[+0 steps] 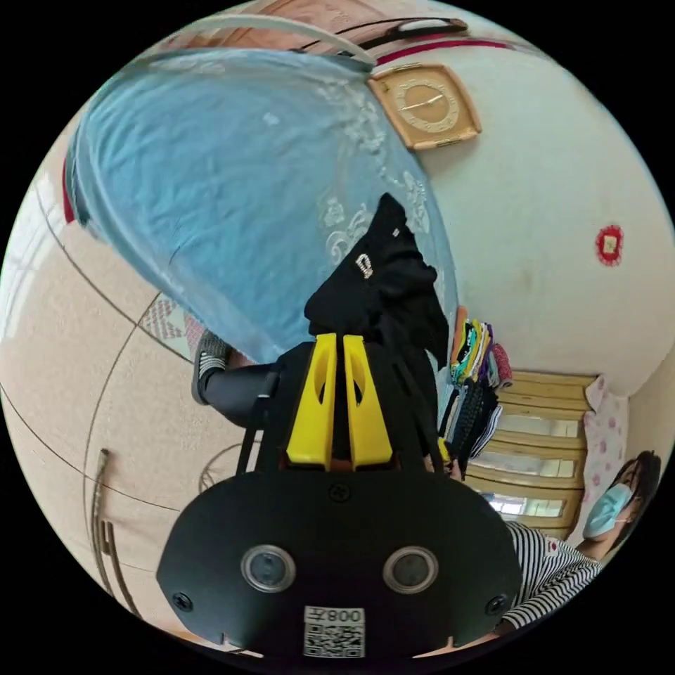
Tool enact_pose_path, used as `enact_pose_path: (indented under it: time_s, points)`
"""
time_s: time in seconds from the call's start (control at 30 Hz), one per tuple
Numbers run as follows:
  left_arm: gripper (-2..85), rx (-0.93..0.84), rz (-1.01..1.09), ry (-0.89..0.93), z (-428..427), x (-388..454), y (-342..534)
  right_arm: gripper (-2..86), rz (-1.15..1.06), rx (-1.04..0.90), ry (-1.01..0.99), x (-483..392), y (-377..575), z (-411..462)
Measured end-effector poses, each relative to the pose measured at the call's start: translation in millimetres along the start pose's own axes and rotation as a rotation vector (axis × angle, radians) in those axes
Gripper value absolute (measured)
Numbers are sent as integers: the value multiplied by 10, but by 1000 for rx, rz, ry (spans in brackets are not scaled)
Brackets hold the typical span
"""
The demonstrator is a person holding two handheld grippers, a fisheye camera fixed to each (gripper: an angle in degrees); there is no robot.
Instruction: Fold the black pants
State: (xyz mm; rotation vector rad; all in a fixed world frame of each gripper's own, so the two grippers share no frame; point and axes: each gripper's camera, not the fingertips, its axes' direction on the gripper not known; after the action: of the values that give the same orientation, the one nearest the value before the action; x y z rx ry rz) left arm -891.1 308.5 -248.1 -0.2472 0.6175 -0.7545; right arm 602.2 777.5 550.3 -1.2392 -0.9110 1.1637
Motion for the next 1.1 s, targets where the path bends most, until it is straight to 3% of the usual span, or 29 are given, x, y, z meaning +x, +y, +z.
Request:
enact_pose_path:
  time_s: [0.07, 0.17, 0.33, 0.5, 0.77, 1.0, 1.1]
  points:
    - [29, 44, -21, 35, 59, 32, 44, 12, 143, 1, -26, 248, 56, 121]
    - [42, 39, -1, -29, 118, 202, 35, 12, 176, 36, -131, 282, 87, 85]
    - [59, 122, -2, -116, 171, 512, 34, 10, 185, 122, -62, 79, 103, -110]
    - [76, 97, 145, -134, 675, 1228, -245, 19, -18, 159, 23, -648, -11, -97]
    - [83, -113, 480, -97, 2143, 2779, -912, 57, -421, -23, 293, -2489, -791, 981]
    - [90, -268, 759, -283, 3546, 4067, -1174, 73, -555, -74, 566, -3383, -1249, 1744]
    - [87, -295, 771, -257, 3934, 4368, -1250, 74, -586, -80, 641, -3632, -1333, 1984]
